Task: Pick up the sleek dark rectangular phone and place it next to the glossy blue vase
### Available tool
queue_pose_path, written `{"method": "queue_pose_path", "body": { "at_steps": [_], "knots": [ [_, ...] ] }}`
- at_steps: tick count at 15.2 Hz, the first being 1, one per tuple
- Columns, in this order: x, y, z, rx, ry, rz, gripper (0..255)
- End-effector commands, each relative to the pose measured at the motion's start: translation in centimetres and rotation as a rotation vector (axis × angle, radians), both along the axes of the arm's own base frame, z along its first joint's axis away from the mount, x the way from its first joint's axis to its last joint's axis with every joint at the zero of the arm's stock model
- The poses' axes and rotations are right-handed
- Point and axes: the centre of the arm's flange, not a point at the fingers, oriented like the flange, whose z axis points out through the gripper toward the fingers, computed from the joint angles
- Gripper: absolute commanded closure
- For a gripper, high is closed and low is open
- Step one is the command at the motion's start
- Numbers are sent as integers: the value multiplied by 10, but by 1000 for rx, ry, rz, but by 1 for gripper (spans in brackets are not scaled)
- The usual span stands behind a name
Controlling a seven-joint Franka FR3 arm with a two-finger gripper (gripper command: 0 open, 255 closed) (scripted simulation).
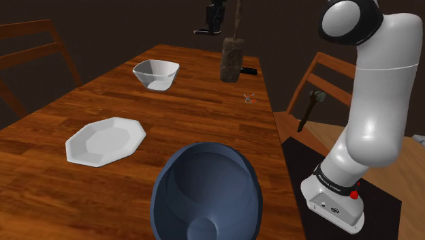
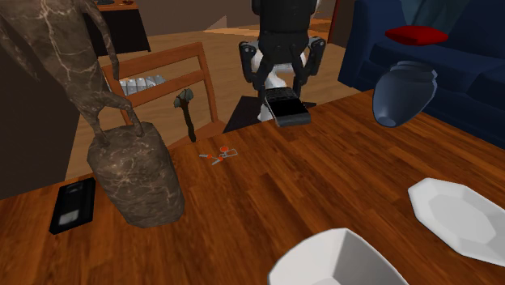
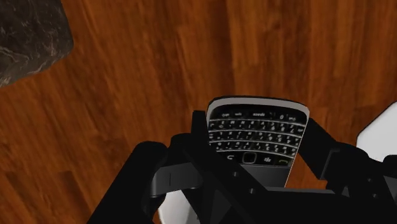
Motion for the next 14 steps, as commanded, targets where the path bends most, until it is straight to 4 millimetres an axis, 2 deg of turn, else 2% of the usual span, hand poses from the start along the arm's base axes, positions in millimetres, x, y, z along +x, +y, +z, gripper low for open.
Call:
{"method": "queue_pose_path", "body": {
  "at_steps": [1,14],
  "knots": [
    [-16,21,-1,0,0,0,255],
    [-121,156,-1,0,0,0,255]
  ]
}}
